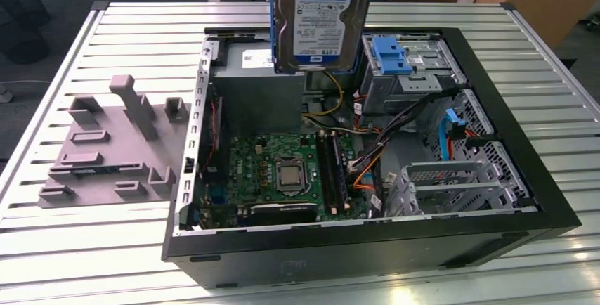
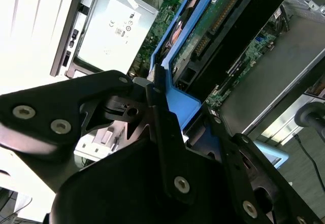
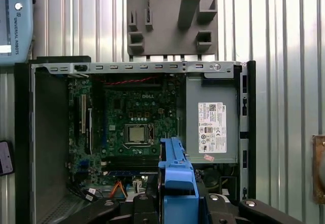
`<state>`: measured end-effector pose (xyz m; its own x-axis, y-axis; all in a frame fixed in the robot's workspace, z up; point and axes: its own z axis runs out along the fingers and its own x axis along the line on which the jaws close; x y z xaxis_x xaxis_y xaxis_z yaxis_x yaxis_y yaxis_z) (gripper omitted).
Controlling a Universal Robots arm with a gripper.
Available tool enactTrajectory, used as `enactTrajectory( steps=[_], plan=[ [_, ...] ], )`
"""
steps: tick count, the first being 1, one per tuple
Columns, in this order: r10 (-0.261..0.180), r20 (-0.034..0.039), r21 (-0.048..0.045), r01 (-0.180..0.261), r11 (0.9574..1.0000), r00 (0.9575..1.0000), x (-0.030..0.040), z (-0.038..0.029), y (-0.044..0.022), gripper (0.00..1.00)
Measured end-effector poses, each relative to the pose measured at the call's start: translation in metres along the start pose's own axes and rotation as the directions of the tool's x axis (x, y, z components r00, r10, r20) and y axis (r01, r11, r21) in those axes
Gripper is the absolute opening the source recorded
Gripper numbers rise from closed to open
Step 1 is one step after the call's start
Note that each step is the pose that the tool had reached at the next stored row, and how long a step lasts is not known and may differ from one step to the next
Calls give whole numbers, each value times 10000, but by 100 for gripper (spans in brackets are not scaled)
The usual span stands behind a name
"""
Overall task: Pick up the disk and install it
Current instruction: 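Pick up the disk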
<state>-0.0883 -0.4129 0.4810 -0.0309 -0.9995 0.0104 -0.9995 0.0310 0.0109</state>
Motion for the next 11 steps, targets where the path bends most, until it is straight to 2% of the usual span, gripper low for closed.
enactTrajectory(
  steps=[11],
  plan=[
    [0,0,0,0,10000,10000,26,0,-1,36]
  ],
)
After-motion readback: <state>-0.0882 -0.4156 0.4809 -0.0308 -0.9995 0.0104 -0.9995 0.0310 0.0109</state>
